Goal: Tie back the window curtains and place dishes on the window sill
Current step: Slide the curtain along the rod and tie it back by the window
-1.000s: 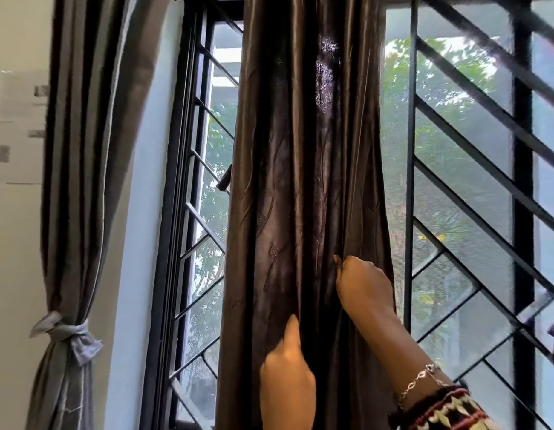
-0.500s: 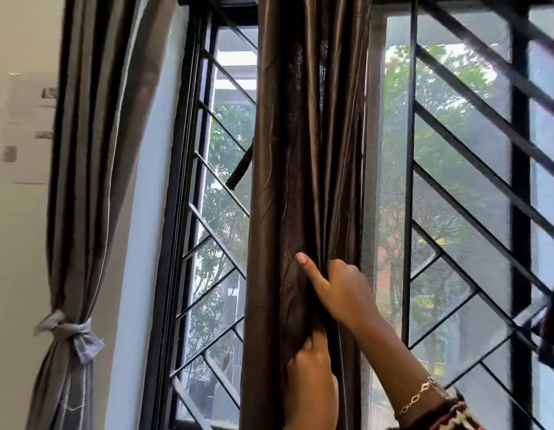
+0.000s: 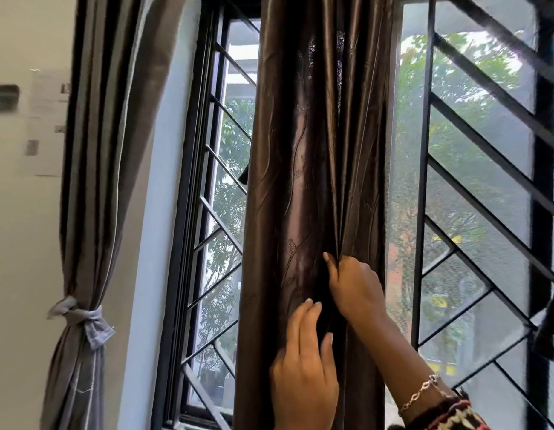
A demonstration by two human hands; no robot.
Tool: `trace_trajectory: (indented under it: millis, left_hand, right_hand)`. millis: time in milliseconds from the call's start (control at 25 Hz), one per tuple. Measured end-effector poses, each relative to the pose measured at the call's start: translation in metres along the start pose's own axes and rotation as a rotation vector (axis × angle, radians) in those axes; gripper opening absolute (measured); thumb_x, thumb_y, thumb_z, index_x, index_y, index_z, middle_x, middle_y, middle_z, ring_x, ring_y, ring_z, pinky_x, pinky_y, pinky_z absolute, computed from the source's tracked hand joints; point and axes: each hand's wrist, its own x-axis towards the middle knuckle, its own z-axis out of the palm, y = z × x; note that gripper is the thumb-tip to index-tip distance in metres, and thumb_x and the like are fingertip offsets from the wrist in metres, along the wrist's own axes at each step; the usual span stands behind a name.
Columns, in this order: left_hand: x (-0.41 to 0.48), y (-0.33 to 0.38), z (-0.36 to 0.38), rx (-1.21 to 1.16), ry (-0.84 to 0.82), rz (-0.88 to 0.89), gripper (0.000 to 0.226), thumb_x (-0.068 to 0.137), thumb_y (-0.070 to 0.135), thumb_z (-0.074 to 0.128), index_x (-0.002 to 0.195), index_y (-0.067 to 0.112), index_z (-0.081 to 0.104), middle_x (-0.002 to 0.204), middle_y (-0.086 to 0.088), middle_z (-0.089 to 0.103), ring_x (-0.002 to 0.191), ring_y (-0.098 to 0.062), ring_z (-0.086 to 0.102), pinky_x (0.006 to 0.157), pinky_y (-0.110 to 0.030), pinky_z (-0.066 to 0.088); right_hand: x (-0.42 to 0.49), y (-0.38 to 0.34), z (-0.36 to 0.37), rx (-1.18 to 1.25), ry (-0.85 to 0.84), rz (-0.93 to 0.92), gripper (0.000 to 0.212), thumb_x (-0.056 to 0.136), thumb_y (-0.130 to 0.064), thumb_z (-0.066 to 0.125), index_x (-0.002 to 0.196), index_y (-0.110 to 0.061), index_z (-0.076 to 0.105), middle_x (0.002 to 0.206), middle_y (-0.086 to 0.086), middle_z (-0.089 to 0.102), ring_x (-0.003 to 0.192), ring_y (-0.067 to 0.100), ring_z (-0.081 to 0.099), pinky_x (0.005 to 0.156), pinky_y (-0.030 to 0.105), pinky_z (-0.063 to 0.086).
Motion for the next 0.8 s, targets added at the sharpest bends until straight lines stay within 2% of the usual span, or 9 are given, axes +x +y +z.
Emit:
trace_trajectory:
  millis: [80, 200, 280, 360, 440, 520, 640, 720, 800]
  left_hand:
    - [0.014, 0.003, -0.008, 0.075, 0.103, 0.142, 0.03, 0.086, 0.019, 0.049, 0.108, 0.007, 0.065, 0.107, -0.006, 0.065, 0.095, -0.015, 0.064, 0.072, -0.025, 0.055]
    - [0.04, 0.003, -0.02, 0.168, 0.241, 0.216, 0.025, 0.086, 0.018, 0.053, 0.109, 0.011, 0.059, 0.103, -0.008, 0.065, 0.1, -0.023, 0.054, 0.088, -0.032, 0.046]
    - [0.056, -0.004, -0.028, 0.248, 0.325, 0.158, 0.027, 0.085, 0.02, 0.055, 0.111, 0.013, 0.056, 0.113, -0.011, 0.062, 0.113, -0.028, 0.048, 0.098, -0.036, 0.038]
    - [0.07, -0.017, -0.033, 0.259, 0.353, 0.017, 0.037, 0.084, 0.023, 0.056, 0.119, 0.008, 0.055, 0.126, -0.015, 0.055, 0.124, -0.031, 0.044, 0.104, -0.041, 0.035]
    - [0.077, -0.03, -0.036, 0.143, 0.246, -0.215, 0.051, 0.086, 0.022, 0.058, 0.131, 0.004, 0.044, 0.129, -0.017, 0.053, 0.123, -0.033, 0.047, 0.103, -0.049, 0.039]
    - [0.075, -0.04, -0.032, 0.096, 0.062, -0.372, 0.057, 0.088, 0.016, 0.056, 0.139, 0.007, 0.033, 0.119, -0.016, 0.059, 0.109, -0.033, 0.055, 0.093, -0.047, 0.046]
    - [0.06, -0.047, -0.016, 0.203, -0.17, -0.365, 0.062, 0.09, 0.004, 0.042, 0.146, 0.018, 0.019, 0.112, -0.013, 0.062, 0.099, -0.028, 0.058, 0.085, -0.039, 0.05]
    - [0.049, -0.046, -0.002, 0.198, -0.252, -0.348, 0.065, 0.092, 0.004, 0.037, 0.148, 0.021, 0.008, 0.13, -0.011, 0.053, 0.111, -0.024, 0.055, 0.092, -0.034, 0.048]
    - [0.041, -0.042, 0.011, 0.201, -0.316, -0.29, 0.064, 0.095, 0.004, 0.034, 0.148, 0.017, 0.001, 0.145, -0.007, 0.038, 0.125, -0.02, 0.047, 0.102, -0.03, 0.041]
  right_hand:
    - [0.0, 0.001, 0.001, 0.007, -0.002, -0.002, 0.05, 0.096, -0.041, 0.036, 0.075, -0.001, 0.058, 0.083, 0.02, 0.066, 0.081, 0.039, 0.062, 0.059, 0.031, 0.032]
    - [0.001, 0.001, 0.003, -0.011, 0.011, -0.004, 0.051, 0.096, -0.041, 0.036, 0.077, 0.0, 0.059, 0.084, 0.022, 0.066, 0.082, 0.04, 0.061, 0.06, 0.032, 0.031]
    - [0.002, 0.001, 0.003, -0.014, 0.014, -0.008, 0.049, 0.097, -0.04, 0.037, 0.073, -0.002, 0.056, 0.083, 0.021, 0.066, 0.081, 0.04, 0.062, 0.059, 0.032, 0.031]
    - [0.001, 0.0, 0.003, 0.005, 0.003, -0.011, 0.046, 0.096, -0.04, 0.037, 0.064, -0.009, 0.047, 0.077, 0.018, 0.064, 0.078, 0.039, 0.062, 0.056, 0.031, 0.03]
    - [0.001, -0.001, 0.003, 0.021, -0.004, -0.009, 0.045, 0.096, -0.039, 0.038, 0.061, -0.012, 0.041, 0.067, 0.007, 0.057, 0.075, 0.038, 0.062, 0.055, 0.03, 0.029]
    - [0.001, -0.003, 0.004, 0.017, -0.007, -0.001, 0.045, 0.096, -0.039, 0.038, 0.064, -0.009, 0.047, 0.067, -0.001, 0.05, 0.076, 0.038, 0.062, 0.055, 0.03, 0.029]
    - [0.003, -0.007, 0.005, 0.035, -0.028, 0.013, 0.046, 0.096, -0.041, 0.037, 0.064, -0.01, 0.045, 0.069, 0.006, 0.057, 0.076, 0.038, 0.062, 0.056, 0.03, 0.03]
    - [0.003, -0.011, 0.005, 0.077, -0.068, 0.015, 0.048, 0.095, -0.044, 0.035, 0.059, -0.014, 0.037, 0.069, 0.01, 0.06, 0.075, 0.037, 0.061, 0.057, 0.03, 0.033]
    - [0.004, -0.016, 0.005, 0.129, -0.127, 0.014, 0.05, 0.093, -0.051, 0.032, 0.057, -0.017, 0.035, 0.063, 0.006, 0.054, 0.073, 0.035, 0.06, 0.058, 0.031, 0.036]
